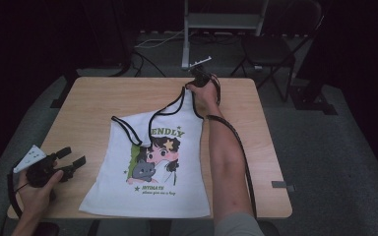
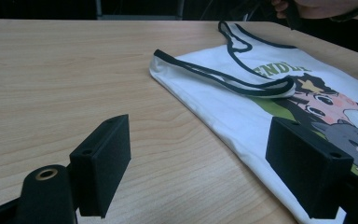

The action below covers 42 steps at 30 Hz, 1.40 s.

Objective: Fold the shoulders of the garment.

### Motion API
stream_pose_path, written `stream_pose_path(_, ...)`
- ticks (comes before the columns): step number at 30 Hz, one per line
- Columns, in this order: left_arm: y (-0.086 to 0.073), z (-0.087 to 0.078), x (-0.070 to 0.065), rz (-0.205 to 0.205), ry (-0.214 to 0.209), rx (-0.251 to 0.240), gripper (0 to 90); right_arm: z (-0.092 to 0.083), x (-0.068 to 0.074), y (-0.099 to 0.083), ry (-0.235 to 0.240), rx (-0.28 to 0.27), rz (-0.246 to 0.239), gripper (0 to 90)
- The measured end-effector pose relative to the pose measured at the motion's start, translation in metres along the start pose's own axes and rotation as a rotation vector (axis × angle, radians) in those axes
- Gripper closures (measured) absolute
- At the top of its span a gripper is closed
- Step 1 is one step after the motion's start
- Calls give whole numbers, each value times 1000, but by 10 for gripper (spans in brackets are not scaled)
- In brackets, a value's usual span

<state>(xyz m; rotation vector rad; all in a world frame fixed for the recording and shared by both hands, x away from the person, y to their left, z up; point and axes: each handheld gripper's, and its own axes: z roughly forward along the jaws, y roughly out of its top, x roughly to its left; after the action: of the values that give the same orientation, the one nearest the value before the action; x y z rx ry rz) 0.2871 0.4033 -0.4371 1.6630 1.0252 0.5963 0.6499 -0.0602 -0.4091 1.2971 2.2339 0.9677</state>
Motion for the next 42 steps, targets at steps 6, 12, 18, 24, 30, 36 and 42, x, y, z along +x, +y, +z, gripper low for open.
stream_pose_path(6, 0, -1, 0, -6, -2, -3, 216, 8, 2, -7, -5, 38, -5, 586)
stream_pose_path(12, 0, -1, 0, 2, -5, 4, 216, 13, 3, -12, 17, 68, -10, 686)
stream_pose_path(18, 0, -1, 0, 0, -5, 5, 216, 13, 6, -14, 28, 51, -6, 753)
stream_pose_path(24, 0, -1, 0, 3, -4, 4, 216, 8, 8, -18, 44, 8, 13, 823)
stream_pose_path(30, 0, -1, -1, 4, -2, 5, 216, -5, 12, -15, 66, -32, -7, 834)
stream_pose_path(36, 0, -2, -1, 12, 3, 11, 216, -22, 21, -14, 74, -62, -42, 834)
stream_pose_path(42, 0, -2, -1, 12, 2, 9, 216, -41, 30, -14, 84, -95, -76, 835)
